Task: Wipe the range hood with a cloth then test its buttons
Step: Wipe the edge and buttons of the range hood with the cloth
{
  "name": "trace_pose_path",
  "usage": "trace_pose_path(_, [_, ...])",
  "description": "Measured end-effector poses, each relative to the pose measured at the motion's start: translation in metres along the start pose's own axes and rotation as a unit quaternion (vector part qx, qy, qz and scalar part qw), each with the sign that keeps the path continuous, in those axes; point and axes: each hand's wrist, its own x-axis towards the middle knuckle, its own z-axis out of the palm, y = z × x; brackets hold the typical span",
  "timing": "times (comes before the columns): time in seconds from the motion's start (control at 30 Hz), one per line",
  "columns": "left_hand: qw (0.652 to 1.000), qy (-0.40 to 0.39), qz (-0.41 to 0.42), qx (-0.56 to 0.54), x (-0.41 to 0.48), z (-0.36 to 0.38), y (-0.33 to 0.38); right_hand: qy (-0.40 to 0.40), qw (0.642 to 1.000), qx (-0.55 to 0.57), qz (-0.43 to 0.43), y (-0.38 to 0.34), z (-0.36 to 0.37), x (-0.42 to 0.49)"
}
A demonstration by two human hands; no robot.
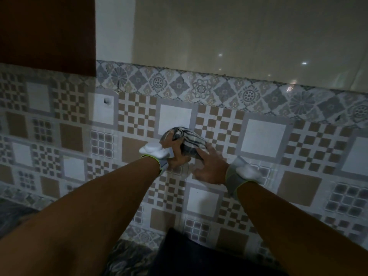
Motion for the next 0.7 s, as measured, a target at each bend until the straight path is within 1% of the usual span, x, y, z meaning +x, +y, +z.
trace_pose_path(0.1, [1.000,0.009,0.022,0.020,-0.005,-0.008,0.009,0.038,0.999,-0.009,0.003,0.000,0.001,0.003])
trace_pose_path(0.23, [0.999,0.018,0.025,0.024,-0.004,-0.007,0.011,0.065,0.997,0.024,-0.020,0.005,0.003,0.004])
trace_pose_path(0.3, [0.999,0.022,0.021,0.008,-0.004,-0.007,0.014,0.095,0.992,0.073,-0.044,0.005,0.004,0.002])
trace_pose_path(0.33, [1.000,0.021,0.023,0.002,-0.004,-0.008,0.015,0.102,0.987,0.119,-0.037,0.005,0.005,0.002])
trace_pose_path(0.4, [0.999,0.030,0.043,-0.013,-0.008,-0.011,0.018,0.078,0.977,0.201,0.008,0.006,0.007,0.004])
trace_pose_path(0.47, [0.996,0.049,0.065,-0.027,-0.002,-0.005,0.010,0.052,0.969,0.236,0.049,0.010,0.007,0.007])
trace_pose_path(0.5, [0.996,0.052,0.059,-0.034,0.001,0.000,0.006,0.048,0.968,0.241,0.055,0.013,0.008,0.008])
trace_pose_path(0.6, [0.996,0.054,0.035,-0.053,-0.012,-0.007,0.010,0.057,0.972,0.227,0.016,0.015,0.004,0.000])
trace_pose_path(0.63, [0.996,0.060,0.023,-0.057,-0.015,-0.011,0.011,0.043,0.972,0.232,-0.002,0.013,0.001,-0.002])
trace_pose_path(0.7, [0.995,0.076,0.012,-0.062,-0.021,-0.020,0.015,0.032,0.961,0.276,0.000,0.014,0.000,-0.001])
